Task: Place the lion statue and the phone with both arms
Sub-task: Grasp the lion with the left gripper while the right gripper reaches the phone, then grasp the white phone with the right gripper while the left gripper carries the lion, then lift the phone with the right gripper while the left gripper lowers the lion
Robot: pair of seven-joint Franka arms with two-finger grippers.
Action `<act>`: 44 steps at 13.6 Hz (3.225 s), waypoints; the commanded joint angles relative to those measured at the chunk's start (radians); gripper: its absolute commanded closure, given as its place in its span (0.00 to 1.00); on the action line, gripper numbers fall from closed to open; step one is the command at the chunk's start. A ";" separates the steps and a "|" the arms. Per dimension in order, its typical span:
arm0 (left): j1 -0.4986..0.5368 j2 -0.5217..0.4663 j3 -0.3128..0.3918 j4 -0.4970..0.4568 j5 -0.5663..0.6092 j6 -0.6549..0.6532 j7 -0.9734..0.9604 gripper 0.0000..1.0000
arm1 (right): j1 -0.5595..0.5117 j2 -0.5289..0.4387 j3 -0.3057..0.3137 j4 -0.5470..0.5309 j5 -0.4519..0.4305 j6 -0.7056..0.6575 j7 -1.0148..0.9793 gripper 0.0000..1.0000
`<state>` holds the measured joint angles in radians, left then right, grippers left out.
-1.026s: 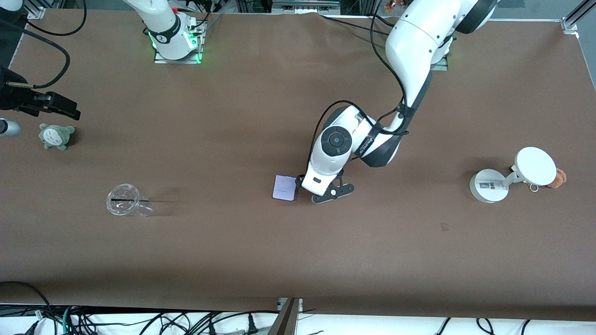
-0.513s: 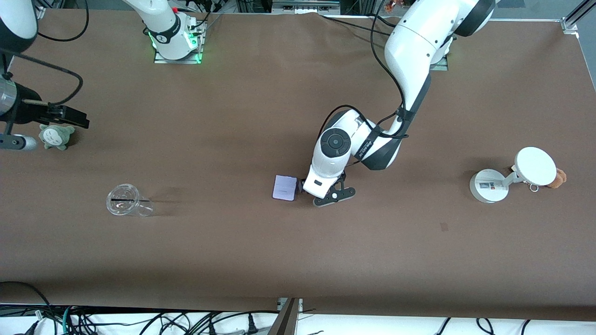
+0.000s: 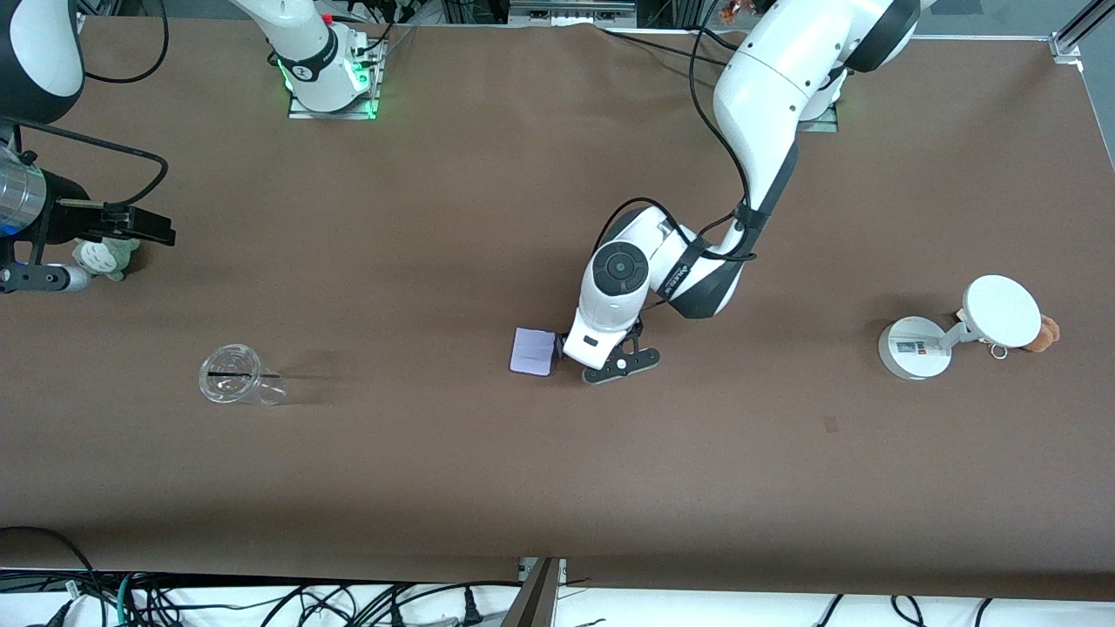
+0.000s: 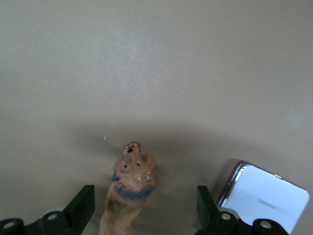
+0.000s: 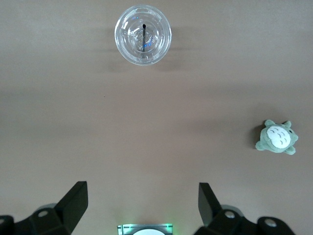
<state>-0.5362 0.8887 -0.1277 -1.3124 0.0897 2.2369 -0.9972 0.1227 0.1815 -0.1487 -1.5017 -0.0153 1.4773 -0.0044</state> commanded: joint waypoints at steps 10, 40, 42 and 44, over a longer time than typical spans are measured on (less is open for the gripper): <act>0.076 -0.040 0.007 -0.004 0.048 -0.046 0.139 1.00 | 0.027 0.058 0.014 0.018 0.038 0.034 0.000 0.00; 0.671 -0.200 -0.038 -0.324 0.068 0.136 0.746 1.00 | 0.635 0.763 0.011 0.193 0.098 0.999 0.834 0.00; 0.662 -0.191 -0.036 -0.321 0.070 0.135 0.746 1.00 | 0.649 0.779 0.009 0.207 0.098 0.999 0.834 0.00; 0.662 -0.188 -0.036 -0.320 0.070 0.135 0.746 1.00 | 0.649 0.786 0.009 0.209 0.097 0.999 0.833 0.00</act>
<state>0.1228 0.6969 -0.1584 -1.6420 0.1311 2.3659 -0.2641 0.7615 0.9374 -0.1285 -1.3302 0.0826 2.4700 0.8121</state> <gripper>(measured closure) 0.630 0.000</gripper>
